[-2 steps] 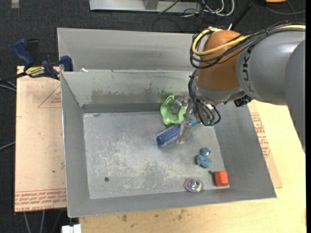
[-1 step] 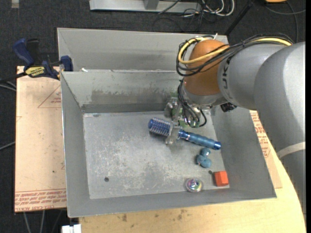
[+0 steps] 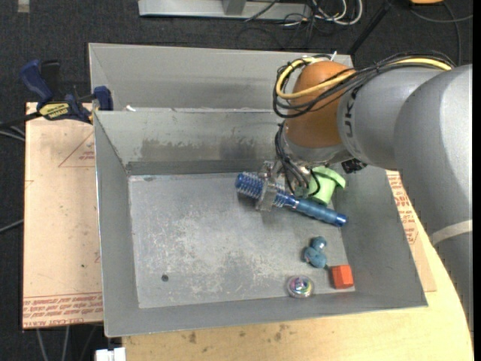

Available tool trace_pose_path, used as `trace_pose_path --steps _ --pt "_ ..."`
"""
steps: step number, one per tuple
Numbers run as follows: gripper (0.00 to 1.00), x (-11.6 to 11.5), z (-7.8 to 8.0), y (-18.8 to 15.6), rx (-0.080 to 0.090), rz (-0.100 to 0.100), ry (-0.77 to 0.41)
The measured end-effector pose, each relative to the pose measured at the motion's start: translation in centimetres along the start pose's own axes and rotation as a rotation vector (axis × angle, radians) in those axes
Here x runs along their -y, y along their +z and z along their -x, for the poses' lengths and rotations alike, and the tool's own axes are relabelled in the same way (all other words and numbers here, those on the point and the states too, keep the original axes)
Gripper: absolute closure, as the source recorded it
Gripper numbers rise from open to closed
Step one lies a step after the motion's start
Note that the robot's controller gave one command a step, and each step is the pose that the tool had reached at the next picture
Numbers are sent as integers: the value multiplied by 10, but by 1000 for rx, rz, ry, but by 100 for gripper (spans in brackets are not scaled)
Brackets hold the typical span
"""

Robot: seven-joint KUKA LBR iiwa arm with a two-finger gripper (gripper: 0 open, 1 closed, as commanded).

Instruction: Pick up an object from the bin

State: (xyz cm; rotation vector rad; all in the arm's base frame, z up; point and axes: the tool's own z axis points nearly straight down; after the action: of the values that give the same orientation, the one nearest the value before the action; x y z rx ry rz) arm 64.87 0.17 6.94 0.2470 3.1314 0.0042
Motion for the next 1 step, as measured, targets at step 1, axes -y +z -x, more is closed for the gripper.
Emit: trace_pose_path --steps 1 --pt "100 49 -14 -181 10 -2 -15"
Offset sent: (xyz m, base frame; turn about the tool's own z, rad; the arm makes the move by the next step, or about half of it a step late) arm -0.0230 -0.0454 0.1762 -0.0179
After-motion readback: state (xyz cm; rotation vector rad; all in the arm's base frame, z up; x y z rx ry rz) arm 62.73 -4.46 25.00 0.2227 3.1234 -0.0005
